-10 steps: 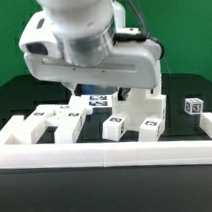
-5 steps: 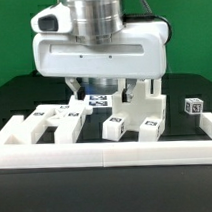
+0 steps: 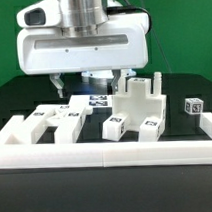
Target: Assemble chair
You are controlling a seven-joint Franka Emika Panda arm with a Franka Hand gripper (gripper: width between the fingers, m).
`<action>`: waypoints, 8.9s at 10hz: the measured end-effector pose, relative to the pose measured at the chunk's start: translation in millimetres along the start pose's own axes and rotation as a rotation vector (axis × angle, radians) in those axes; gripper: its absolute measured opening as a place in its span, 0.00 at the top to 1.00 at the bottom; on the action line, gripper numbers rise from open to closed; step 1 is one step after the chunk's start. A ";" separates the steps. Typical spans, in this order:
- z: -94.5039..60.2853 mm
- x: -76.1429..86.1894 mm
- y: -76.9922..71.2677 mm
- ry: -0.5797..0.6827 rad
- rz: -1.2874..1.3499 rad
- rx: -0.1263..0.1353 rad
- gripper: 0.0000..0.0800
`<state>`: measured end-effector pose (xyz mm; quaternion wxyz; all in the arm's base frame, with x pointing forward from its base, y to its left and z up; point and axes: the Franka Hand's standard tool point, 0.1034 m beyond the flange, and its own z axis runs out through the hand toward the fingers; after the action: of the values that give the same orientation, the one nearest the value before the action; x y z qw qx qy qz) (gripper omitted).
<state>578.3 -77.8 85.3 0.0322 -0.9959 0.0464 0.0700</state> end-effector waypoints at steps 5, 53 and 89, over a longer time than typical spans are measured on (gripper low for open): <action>22.0 -8.7 23.9 0.047 -0.005 -0.041 0.19; -19.4 -32.6 7.0 0.019 0.050 -0.001 0.64; -35.0 -41.9 -116.0 0.043 0.310 0.018 0.64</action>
Offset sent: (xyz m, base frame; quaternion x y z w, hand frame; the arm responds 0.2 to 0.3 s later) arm -0.0295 -0.0298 -0.0192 -0.0967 0.0456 0.0391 0.9935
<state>553.0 38.7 132.5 0.0289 -0.9778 0.2010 0.0522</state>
